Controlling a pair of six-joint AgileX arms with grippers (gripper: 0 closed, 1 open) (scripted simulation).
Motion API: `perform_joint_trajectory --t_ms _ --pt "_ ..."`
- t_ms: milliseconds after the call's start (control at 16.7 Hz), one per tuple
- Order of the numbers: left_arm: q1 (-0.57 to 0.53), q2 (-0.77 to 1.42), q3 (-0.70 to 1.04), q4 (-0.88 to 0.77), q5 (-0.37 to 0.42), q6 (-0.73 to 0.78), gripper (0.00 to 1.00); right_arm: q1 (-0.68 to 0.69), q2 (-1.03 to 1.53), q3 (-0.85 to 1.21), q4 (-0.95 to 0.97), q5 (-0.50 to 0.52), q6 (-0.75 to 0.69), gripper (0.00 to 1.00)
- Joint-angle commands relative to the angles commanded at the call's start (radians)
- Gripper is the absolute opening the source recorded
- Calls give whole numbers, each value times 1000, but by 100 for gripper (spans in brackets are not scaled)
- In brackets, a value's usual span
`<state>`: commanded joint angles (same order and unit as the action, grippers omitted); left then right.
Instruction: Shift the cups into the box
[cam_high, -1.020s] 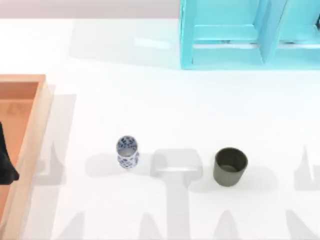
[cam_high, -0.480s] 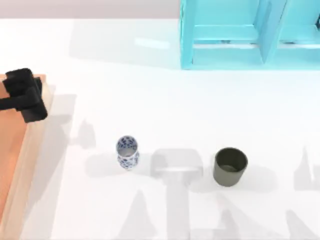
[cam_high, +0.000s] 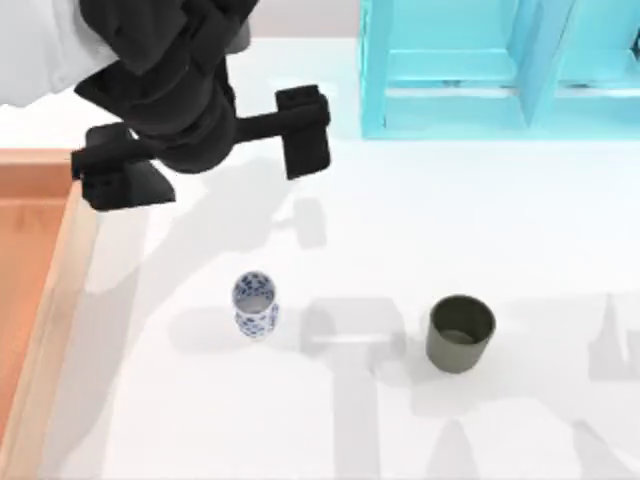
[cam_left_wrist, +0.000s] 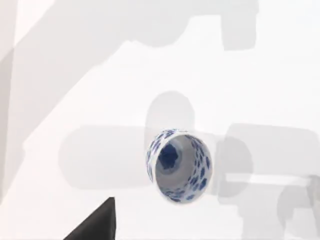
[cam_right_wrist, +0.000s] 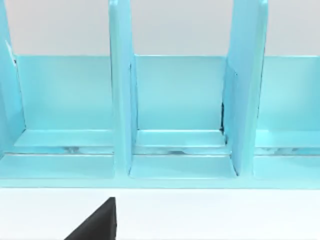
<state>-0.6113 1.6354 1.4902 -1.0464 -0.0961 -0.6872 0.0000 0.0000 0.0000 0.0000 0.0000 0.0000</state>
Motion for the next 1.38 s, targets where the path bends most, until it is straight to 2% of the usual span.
perform_joint_trajectory --t_ms 360,660,900,1380 --pt "-256 529 587 -323 -29 -208 100 0 0 0 0 0 0 100" --pt "-411 782 943 -447 -58 -316 100 0 0 0 0 0 0 100" --pt "-467 857 1052 -474 -71 -348 100 0 0 0 0 0 0 100" --pt "-460 856 1010 -432 -70 -342 100 0 0 0 0 0 0 100"
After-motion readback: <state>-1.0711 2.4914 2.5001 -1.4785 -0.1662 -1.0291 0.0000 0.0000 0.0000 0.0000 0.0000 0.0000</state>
